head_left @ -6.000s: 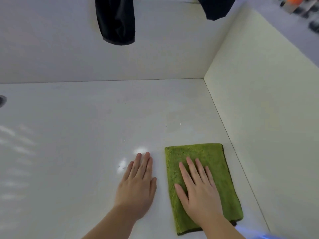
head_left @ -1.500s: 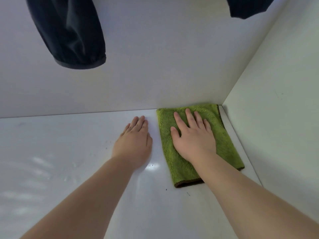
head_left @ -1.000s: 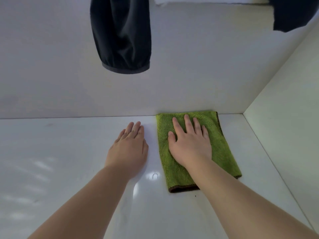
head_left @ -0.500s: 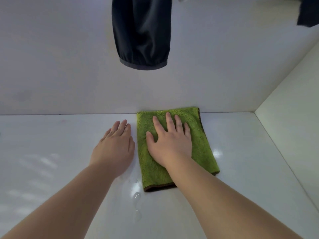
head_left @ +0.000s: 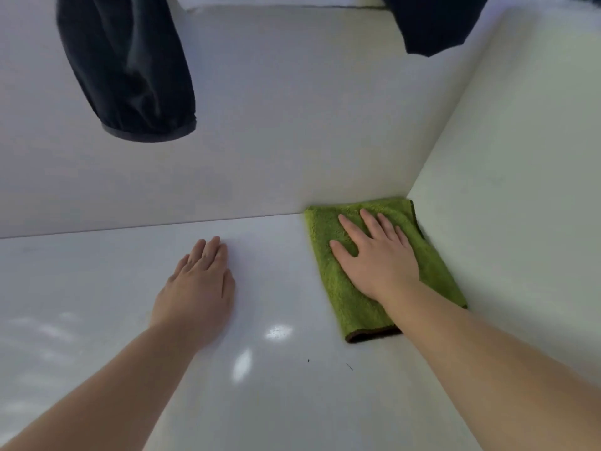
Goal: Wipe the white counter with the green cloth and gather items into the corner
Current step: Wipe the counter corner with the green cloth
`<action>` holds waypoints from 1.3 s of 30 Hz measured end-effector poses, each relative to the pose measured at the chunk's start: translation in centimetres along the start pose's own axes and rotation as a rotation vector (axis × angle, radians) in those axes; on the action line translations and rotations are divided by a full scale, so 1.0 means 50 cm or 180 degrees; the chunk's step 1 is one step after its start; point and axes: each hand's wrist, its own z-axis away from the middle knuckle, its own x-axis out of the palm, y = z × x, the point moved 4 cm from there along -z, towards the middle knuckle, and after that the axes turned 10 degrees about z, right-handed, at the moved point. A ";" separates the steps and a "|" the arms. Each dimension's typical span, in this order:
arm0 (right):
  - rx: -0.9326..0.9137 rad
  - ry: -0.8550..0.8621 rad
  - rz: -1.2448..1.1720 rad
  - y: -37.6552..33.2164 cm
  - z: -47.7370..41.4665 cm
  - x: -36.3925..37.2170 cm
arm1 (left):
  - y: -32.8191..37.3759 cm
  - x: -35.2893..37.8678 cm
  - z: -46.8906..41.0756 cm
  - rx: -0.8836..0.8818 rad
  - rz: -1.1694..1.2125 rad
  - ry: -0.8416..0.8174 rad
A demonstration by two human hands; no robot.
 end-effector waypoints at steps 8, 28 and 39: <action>0.0125 0.0004 -0.0071 -0.032 0.036 0.002 | -0.006 0.009 0.014 0.0013 0.0045 0.0129; 0.0008 -0.0055 -0.0052 -0.161 0.416 -0.011 | 0.024 0.028 0.134 0.0586 0.0032 -0.0286; -0.0118 -0.0300 0.0081 -0.135 0.739 -0.002 | 0.019 0.026 0.133 0.0713 0.0108 -0.0183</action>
